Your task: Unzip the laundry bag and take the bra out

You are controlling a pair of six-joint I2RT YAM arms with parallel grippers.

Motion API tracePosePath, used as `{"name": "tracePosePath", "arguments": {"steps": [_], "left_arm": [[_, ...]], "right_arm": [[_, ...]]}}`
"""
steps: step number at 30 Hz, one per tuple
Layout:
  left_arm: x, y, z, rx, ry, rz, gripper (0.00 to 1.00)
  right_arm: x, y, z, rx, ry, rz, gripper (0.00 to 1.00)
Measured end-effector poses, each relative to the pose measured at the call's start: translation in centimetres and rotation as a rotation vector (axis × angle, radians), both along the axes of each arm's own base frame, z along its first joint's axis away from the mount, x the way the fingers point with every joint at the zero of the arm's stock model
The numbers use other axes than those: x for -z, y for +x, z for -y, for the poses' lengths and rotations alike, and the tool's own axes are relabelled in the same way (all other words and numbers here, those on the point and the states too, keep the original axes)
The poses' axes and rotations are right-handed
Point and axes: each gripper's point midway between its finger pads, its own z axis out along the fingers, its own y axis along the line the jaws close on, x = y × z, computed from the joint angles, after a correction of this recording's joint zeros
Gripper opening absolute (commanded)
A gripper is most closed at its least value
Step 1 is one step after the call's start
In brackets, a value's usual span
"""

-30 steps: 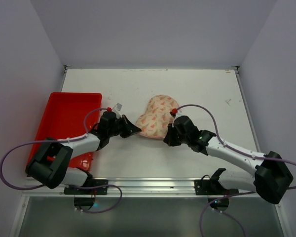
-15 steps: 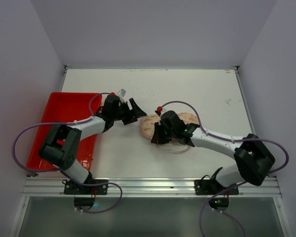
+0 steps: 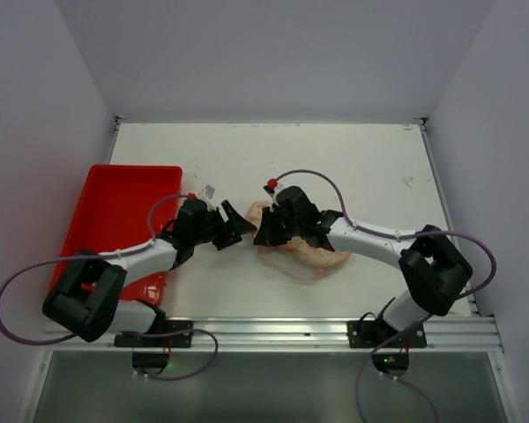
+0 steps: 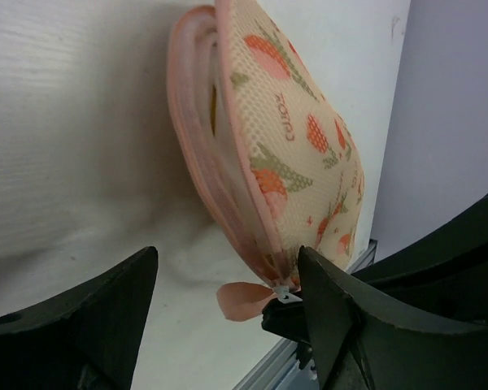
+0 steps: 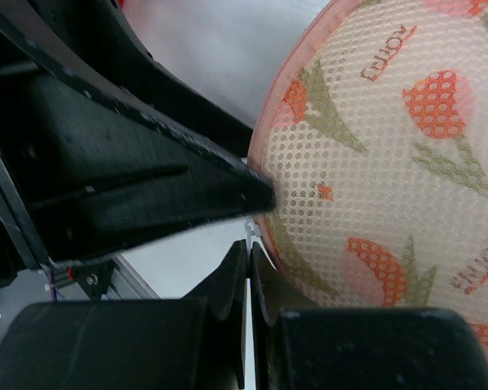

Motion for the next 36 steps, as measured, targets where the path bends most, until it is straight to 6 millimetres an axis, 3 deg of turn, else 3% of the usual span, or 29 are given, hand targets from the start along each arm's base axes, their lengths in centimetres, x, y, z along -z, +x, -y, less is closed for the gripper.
{"name": "tracePosePath", "arguments": {"steps": [2, 5, 6, 8, 9, 15, 22, 27, 28, 29, 31, 32, 35, 36], "left_arm": [[0.0, -0.4, 1.1, 0.027, -0.008, 0.0, 0.67], [0.1, -0.7, 2.3, 0.048, -0.021, -0.004, 0.44], [0.1, -0.7, 2.5, 0.042, -0.024, -0.006, 0.26], [0.0, -0.5, 2.7, 0.029, -0.036, -0.009, 0.04], [-0.1, -0.3, 2.8, 0.024, -0.039, -0.006, 0.0], [-0.5, 0.9, 2.6, 0.001, -0.03, 0.004, 0.0], [-0.7, 3.4, 1.3, -0.003, 0.004, 0.023, 0.0], [-1.4, 7.2, 1.5, 0.039, 0.053, 0.072, 0.0], [-1.5, 8.2, 1.4, 0.043, 0.06, 0.082, 0.04], [-1.5, 9.1, 1.3, 0.047, 0.065, 0.085, 0.21], [-1.8, 10.6, 1.3, 0.057, 0.074, 0.1, 0.37], [-1.9, 11.3, 1.2, 0.058, 0.077, 0.108, 0.57], [-2.9, 12.1, 0.9, 0.049, 0.074, 0.137, 0.78], [-3.1, 12.1, 0.7, 0.044, 0.074, 0.142, 0.79]], "right_arm": [[0.0, 0.0, 0.0, 0.0, 0.002, 0.001, 0.0], [0.2, 0.0, 0.0, 0.0, 0.003, 0.003, 0.0], [0.3, -0.1, 0.1, 0.0, 0.0, 0.001, 0.0], [0.6, -0.2, 0.3, 0.001, -0.006, -0.004, 0.0], [0.8, -0.3, 0.4, 0.003, -0.012, -0.007, 0.0], [1.2, -1.6, 3.1, 0.033, -0.056, 0.0, 0.0], [1.2, -2.7, 10.2, 0.171, -0.136, 0.033, 0.0], [2.0, -3.6, 13.0, 0.222, -0.193, 0.014, 0.0], [2.0, -3.6, 13.0, 0.221, -0.194, 0.011, 0.0], [2.1, -3.6, 13.0, 0.217, -0.194, 0.008, 0.0], [2.1, -3.5, 12.3, 0.202, -0.181, -0.003, 0.0], [2.0, -3.3, 11.7, 0.189, -0.167, -0.011, 0.0], [1.8, -2.4, 9.4, 0.145, -0.129, -0.039, 0.0], [1.7, -2.0, 8.6, 0.132, -0.118, -0.042, 0.0]]}}
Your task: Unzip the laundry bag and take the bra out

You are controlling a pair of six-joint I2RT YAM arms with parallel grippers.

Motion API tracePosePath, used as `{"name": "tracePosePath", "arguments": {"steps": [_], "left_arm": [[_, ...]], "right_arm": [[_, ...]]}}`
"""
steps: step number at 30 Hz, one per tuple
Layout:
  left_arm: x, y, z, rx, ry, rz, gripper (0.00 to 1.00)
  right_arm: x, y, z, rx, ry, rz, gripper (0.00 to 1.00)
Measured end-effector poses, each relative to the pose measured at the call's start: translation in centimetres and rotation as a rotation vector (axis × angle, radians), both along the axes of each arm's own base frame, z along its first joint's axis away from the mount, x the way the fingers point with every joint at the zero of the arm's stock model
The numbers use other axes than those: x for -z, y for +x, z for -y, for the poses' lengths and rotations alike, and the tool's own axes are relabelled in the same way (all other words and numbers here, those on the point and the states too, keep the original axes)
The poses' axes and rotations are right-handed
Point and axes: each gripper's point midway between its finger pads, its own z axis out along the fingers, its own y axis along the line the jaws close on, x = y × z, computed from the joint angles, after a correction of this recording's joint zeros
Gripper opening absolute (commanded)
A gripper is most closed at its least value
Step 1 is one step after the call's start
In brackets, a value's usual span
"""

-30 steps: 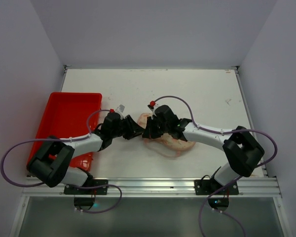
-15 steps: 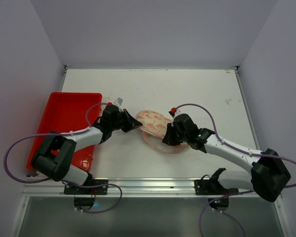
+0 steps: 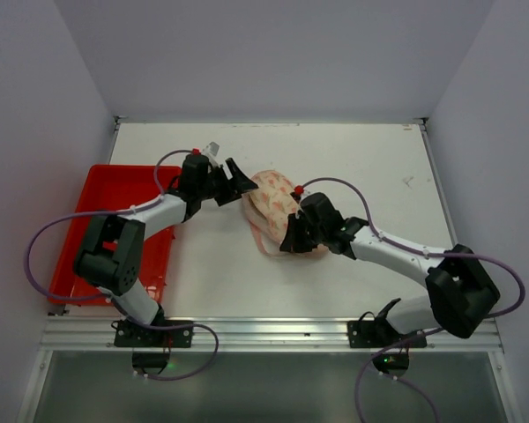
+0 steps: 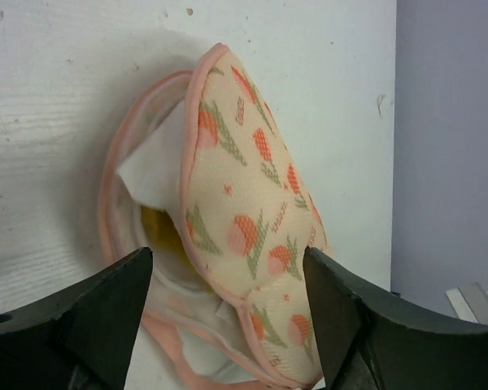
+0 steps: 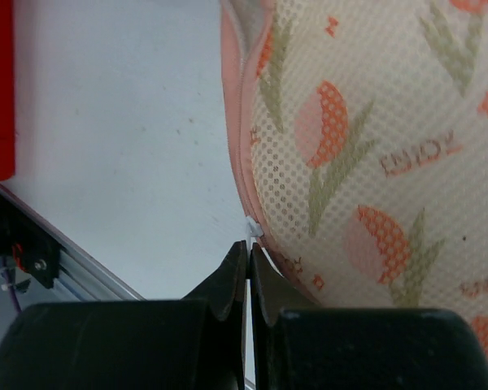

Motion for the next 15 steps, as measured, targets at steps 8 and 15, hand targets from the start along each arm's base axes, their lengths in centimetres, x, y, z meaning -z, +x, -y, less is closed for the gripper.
{"name": "tracePosePath", "arguments": {"steps": [8, 15], "left_arm": [[-1.6, -5.7, -2.1, -0.027, -0.015, 0.029, 0.79], [1.2, -11.3, 1.5, 0.075, -0.022, -0.065, 0.67]], "right_arm": [[-1.1, 2.5, -6.0, -0.086, 0.106, 0.005, 0.0], [-0.9, 2.7, -8.2, -0.13, 0.136, 0.009, 0.0]]}}
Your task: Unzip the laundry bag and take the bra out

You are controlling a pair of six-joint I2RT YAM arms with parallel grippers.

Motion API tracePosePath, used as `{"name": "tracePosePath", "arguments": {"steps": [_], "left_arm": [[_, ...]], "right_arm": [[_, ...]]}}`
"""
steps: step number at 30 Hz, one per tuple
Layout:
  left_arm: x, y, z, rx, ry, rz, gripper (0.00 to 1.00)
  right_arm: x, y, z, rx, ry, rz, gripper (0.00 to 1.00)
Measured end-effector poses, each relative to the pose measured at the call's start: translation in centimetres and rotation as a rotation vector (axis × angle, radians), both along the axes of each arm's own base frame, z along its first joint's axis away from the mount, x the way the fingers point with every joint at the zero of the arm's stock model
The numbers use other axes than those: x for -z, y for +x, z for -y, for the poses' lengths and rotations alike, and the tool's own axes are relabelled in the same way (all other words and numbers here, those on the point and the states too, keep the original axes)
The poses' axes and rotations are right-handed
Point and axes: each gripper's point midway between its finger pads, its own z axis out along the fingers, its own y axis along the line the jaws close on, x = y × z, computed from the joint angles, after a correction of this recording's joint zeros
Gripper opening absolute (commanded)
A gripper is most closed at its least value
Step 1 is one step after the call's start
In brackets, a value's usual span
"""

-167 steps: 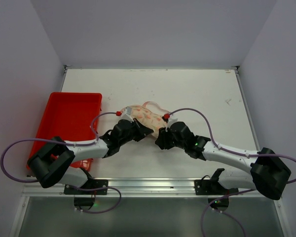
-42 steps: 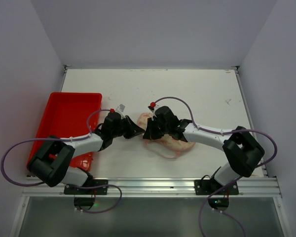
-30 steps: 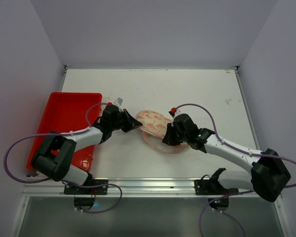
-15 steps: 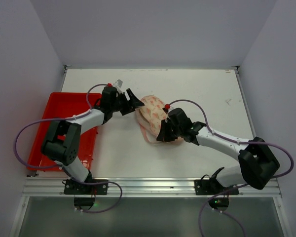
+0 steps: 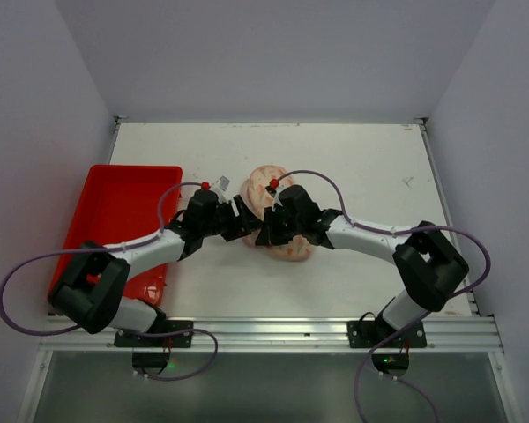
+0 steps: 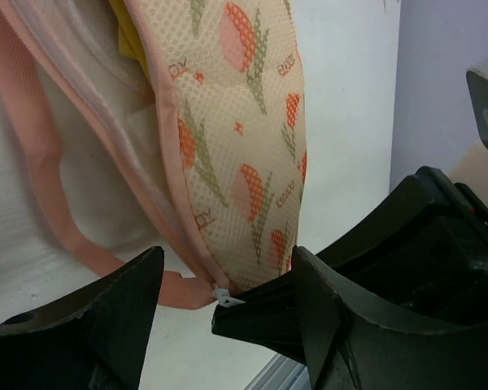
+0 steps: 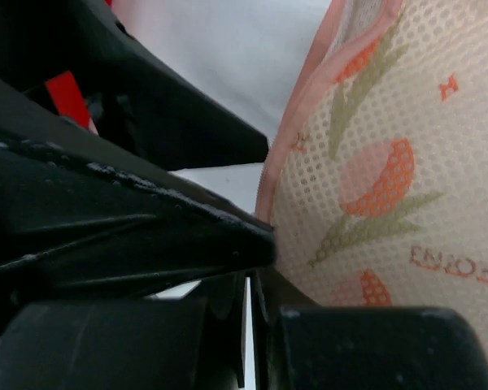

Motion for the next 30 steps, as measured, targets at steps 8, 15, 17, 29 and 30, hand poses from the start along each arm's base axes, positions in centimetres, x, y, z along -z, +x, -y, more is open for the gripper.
{"name": "tracePosePath", "arguments": {"steps": [8, 15, 17, 29, 30], "left_arm": [[2.4, -0.4, 1.9, 0.009, 0.005, -0.064, 0.02], [2.4, -0.5, 2.2, 0.015, 0.006, -0.062, 0.0], [2.3, -0.3, 2.3, 0.017, 0.011, -0.057, 0.0], [2.5, 5.9, 1.7, 0.104, 0.079, -0.032, 0.06], [2.4, 6.6, 2.0, 0.121, 0.085, -0.027, 0.15]], "right_arm": [[0.2, -0.6, 0.3, 0.0, 0.006, 0.001, 0.0], [0.1, -2.7, 3.2, 0.027, -0.014, 0.011, 0.0], [0.0, -3.6, 5.0, 0.051, -0.038, 0.031, 0.0], [0.9, -4.7, 11.5, 0.18, -0.125, 0.056, 0.0], [0.8, -4.6, 11.1, 0.168, -0.113, 0.055, 0.0]]}}
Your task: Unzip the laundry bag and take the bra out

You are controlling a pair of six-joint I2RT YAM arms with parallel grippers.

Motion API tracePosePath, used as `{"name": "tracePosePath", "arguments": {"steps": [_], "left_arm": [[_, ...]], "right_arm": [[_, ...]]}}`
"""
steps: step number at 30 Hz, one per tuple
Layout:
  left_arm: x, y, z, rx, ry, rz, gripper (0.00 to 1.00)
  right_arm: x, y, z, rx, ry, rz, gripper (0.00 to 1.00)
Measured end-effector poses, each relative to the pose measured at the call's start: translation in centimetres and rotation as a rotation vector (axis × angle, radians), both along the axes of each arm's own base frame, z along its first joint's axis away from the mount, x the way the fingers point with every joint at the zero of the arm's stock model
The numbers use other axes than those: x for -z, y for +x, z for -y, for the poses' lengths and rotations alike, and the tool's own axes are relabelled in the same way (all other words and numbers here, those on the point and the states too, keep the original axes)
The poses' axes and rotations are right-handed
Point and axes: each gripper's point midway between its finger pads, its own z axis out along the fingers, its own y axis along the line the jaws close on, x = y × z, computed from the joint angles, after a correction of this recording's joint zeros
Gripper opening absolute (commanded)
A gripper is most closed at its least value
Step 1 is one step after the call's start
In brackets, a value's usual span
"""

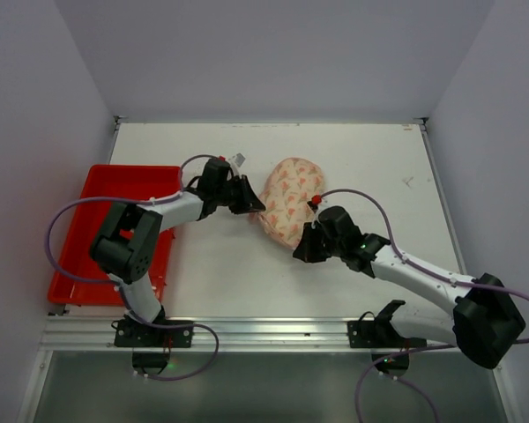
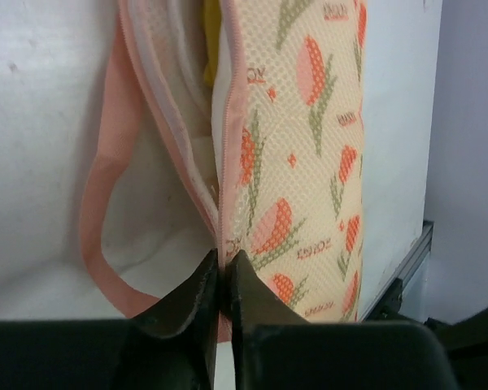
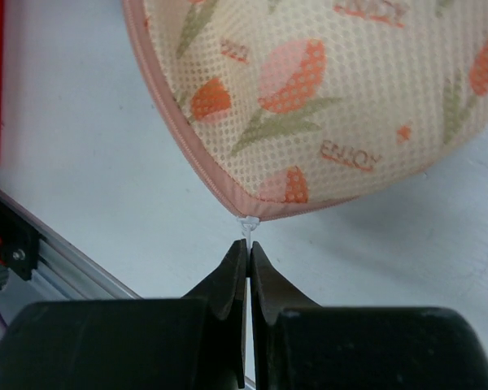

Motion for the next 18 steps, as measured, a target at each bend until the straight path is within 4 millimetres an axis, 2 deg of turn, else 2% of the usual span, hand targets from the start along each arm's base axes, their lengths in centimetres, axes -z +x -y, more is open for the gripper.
{"name": "tracePosePath", "arguments": {"steps": [1, 3, 4, 7, 9, 12, 14, 18], "left_arm": [[-0.1, 0.5, 0.2, 0.014, 0.004, 0.01, 0.31], [-0.4, 1.9, 0.3, 0.02, 0.013, 0.043, 0.5], [-0.6, 2.4, 0.0, 0.011, 0.016, 0.054, 0.65], [-1.1, 3.2, -1.4, -0.036, 0.029, 0.074, 0.76], [-1.3, 2.7, -2.6, -0.078, 0.034, 0.073, 0.77], [-1.3, 0.4, -4.5, -0.138, 0.038, 0.063, 0.78], [-1.0, -1.6, -5.5, -0.173, 0.034, 0.041, 0.78], [0.1, -4.3, -6.1, -0.211, -0.002, -0.002, 0.76]], "right_arm": [[-0.2, 0.3, -0.5, -0.01, 0.008, -0.002, 0.0], [-0.6, 0.9, -2.0, -0.039, 0.034, -0.011, 0.0], [-0.6, 1.1, -2.7, -0.055, 0.038, -0.025, 0.0], [-1.0, 2.2, -5.5, -0.103, 0.068, -0.041, 0.0], [-1.6, 3.1, -7.1, -0.124, 0.102, -0.032, 0.0], [-2.4, 4.4, -9.2, -0.144, 0.15, -0.014, 0.0], [-2.5, 5.1, -10.1, -0.15, 0.172, -0.006, 0.0], [-2.1, 5.6, -11.4, -0.161, 0.191, -0.014, 0.0]]}}
